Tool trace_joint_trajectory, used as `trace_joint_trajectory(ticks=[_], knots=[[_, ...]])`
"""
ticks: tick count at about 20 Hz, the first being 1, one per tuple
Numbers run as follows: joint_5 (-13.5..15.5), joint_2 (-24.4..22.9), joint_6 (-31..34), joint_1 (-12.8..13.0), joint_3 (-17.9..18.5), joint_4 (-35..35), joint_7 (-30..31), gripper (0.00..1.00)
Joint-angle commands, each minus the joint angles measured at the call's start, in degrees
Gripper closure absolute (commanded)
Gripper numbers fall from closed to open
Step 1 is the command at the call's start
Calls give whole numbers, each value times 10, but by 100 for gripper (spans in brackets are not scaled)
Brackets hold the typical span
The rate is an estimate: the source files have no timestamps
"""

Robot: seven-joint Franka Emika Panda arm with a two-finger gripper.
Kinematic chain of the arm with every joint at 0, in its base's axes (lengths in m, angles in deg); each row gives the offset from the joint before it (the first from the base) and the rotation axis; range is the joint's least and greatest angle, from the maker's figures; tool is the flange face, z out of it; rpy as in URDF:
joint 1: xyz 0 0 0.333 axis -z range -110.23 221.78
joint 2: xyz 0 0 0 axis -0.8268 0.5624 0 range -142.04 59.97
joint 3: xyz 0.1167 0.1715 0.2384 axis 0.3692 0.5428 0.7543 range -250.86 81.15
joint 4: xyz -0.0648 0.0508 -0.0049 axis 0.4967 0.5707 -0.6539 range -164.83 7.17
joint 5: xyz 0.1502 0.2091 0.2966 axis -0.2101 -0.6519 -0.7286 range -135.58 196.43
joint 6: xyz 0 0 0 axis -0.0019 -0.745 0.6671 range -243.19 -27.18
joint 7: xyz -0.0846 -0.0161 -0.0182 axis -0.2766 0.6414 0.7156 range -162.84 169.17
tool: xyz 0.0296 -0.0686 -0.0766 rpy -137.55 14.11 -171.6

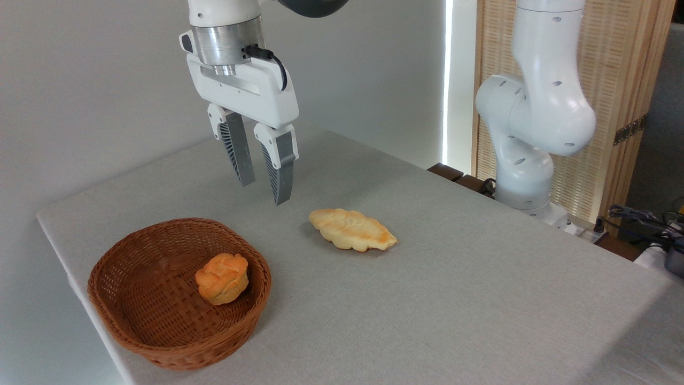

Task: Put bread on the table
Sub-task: 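Move the open gripper down over the orange roll in the basket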

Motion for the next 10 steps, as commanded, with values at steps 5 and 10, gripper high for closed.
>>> trace_joint_trajectory(ticks=[5,10], knots=[[11,3,2,3,7,8,-22,0],[11,7,2,4,6,8,-22,0]])
